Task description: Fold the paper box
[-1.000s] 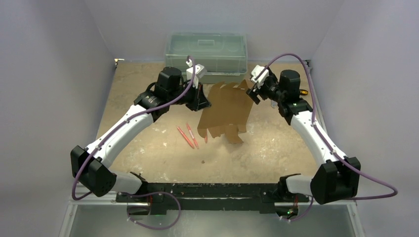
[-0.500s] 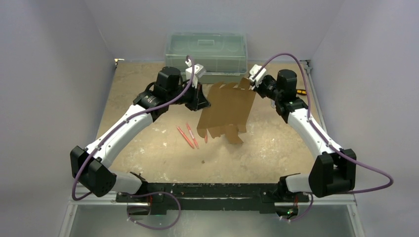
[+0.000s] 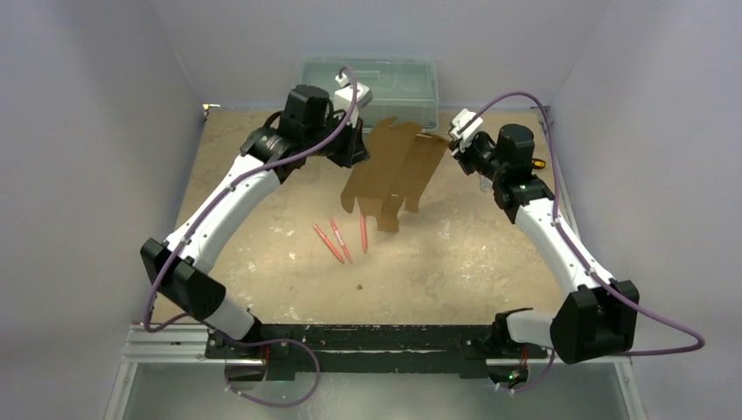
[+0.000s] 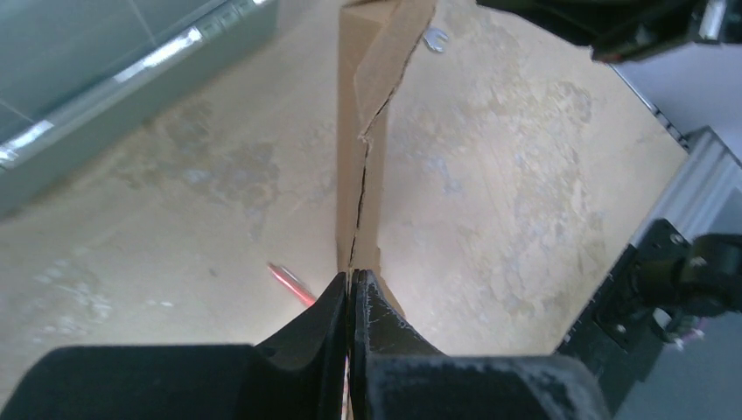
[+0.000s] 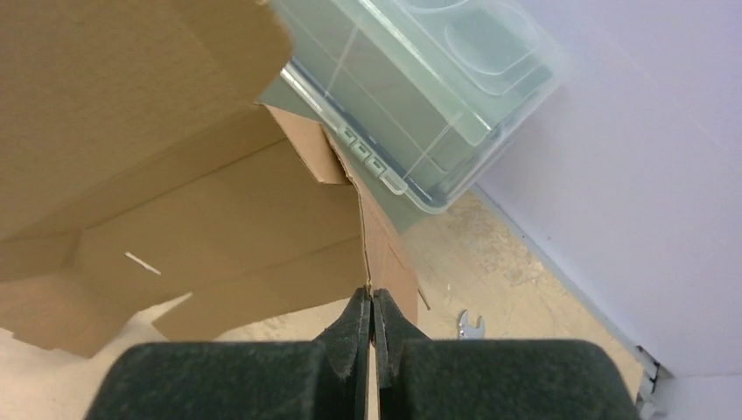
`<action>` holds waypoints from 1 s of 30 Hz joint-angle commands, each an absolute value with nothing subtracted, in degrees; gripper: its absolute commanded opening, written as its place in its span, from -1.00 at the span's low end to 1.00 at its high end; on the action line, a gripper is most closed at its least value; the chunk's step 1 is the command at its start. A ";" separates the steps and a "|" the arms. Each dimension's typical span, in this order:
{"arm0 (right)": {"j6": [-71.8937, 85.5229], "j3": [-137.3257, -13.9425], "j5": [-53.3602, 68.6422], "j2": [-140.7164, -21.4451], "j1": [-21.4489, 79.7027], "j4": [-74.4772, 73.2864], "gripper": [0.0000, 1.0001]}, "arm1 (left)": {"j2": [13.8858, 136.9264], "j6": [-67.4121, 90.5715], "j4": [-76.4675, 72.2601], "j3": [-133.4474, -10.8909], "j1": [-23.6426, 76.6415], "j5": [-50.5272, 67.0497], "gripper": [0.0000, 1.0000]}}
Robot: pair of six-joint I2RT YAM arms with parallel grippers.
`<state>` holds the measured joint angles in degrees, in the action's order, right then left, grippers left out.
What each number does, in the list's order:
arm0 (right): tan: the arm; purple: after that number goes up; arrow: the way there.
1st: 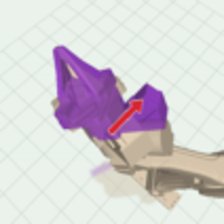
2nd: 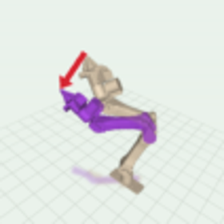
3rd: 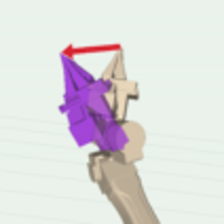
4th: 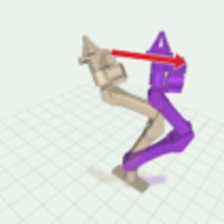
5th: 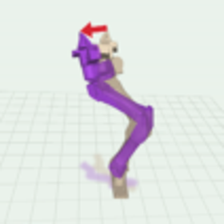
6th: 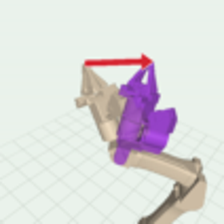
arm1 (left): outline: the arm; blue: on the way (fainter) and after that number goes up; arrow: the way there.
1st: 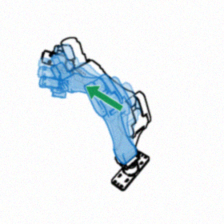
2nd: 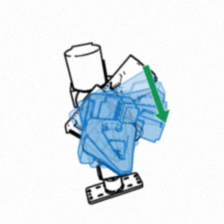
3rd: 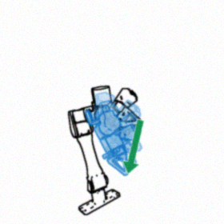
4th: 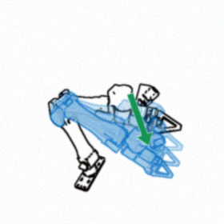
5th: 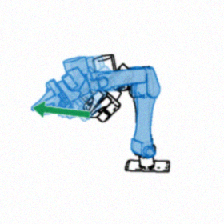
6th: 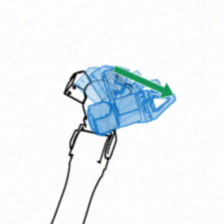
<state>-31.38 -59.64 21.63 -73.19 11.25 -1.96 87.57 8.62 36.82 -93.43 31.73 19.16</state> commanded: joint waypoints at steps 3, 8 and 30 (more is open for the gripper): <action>-13.31 -58.06 19.34 -68.80 11.60 3.40 -1.00 | 95.97 2.62 45.58 -111.08 31.33 13.30 -1.00; -3.25 -53.11 14.58 -67.26 11.68 9.10 -1.00 | 102.62 1.80 50.63 -122.41 32.75 14.91 -1.00; 5.11 -35.83 14.30 -69.73 9.71 24.22 -1.00 | 112.12 -1.13 51.85 -123.15 43.26 5.80 -1.00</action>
<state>1.98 -38.13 12.12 -69.28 10.70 16.97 110.15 -1.28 52.84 -122.02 43.53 6.55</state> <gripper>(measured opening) 0.007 0.009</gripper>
